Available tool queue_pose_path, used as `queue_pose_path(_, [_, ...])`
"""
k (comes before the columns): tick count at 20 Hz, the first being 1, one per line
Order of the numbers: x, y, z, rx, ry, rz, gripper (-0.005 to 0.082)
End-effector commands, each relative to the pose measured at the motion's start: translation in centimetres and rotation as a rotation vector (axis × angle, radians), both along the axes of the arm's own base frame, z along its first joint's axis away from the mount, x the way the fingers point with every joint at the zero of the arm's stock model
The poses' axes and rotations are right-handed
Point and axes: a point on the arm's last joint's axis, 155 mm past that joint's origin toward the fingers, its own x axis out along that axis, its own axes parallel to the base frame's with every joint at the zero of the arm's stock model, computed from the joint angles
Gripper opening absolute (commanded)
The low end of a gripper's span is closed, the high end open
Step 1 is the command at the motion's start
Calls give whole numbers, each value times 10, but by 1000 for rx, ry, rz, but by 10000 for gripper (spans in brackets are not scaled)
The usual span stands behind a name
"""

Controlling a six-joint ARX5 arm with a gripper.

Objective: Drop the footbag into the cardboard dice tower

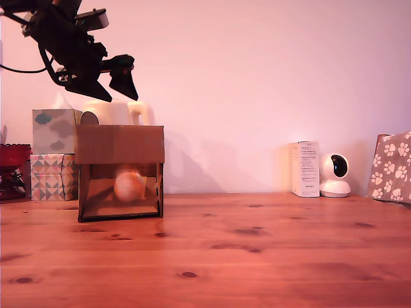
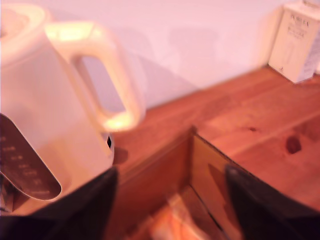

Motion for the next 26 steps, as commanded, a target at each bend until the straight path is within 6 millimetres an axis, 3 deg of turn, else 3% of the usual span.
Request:
queue_pose_path(1, [-13,1,21,0,-12,-6,634])
queue_pose_path(3, [-29,4,24,9,30,-7,367])
queue_pose_path(5, [-48,5,21,17,94,-18,-4])
queue_pose_path(12, [-89,-6,31,-44,72,-114,-24])
queue_pose_path(21, [-148,0,-22,-99,21,-134,-24])
queue_pose_path(26, [-174,9,-40,-145,-18,-110,-24])
